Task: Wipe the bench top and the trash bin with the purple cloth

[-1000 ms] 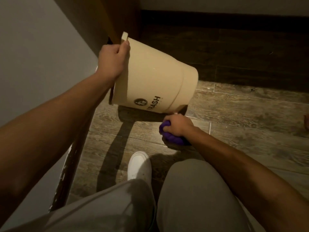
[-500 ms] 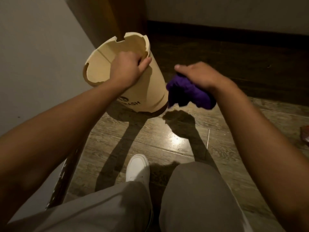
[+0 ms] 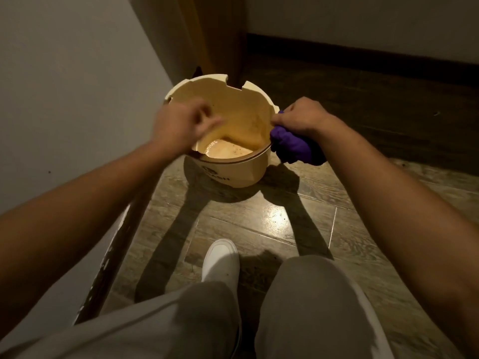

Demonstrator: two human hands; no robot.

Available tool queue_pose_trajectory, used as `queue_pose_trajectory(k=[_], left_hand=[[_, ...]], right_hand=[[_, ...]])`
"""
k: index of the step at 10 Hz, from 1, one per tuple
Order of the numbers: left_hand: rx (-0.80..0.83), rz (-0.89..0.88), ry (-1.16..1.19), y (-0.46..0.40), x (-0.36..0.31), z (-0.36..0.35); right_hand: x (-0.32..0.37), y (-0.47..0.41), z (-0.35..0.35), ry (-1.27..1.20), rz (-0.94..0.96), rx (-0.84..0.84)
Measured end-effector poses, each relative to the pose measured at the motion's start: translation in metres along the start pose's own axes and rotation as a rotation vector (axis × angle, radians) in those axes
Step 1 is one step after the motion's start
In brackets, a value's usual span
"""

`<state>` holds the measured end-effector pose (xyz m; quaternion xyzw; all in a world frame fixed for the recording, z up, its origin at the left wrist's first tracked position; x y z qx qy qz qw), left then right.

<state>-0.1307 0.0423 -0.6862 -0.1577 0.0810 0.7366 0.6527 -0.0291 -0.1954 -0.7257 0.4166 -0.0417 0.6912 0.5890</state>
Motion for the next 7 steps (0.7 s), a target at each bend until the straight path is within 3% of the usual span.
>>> queue_pose_trajectory(k=[1, 2, 3, 6, 7], left_hand=[[-0.169, 0.469, -0.188, 0.004, 0.075, 0.023], [0.084, 0.759, 0.140, 0.011, 0.107, 0.001], [0.081, 0.791, 0.392, 0.006, 0.106, -0.005], [0.143, 0.844, 0.378, 0.001, 0.103, -0.006], [-0.110, 0.790, 0.094, -0.001, 0.105, 0.016]], right_hand=[[-0.001, 0.001, -0.005, -0.055, 0.027, -0.008], [0.003, -0.003, -0.009, -0.061, 0.062, -0.038], [0.008, -0.010, -0.004, -0.044, 0.054, -0.069], [0.015, -0.027, 0.003, 0.032, -0.037, 0.023], [0.012, -0.021, 0.017, 0.036, -0.056, -0.138]])
Point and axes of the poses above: each hand's wrist, its own y-axis away from the middle knuckle, its own z-axis out of the back of the hand, x = y × z, the point moved 4 cm from there along -y, towards the middle knuckle, and after that the axes turned 3 degrees about z, right-handed, at the moved point
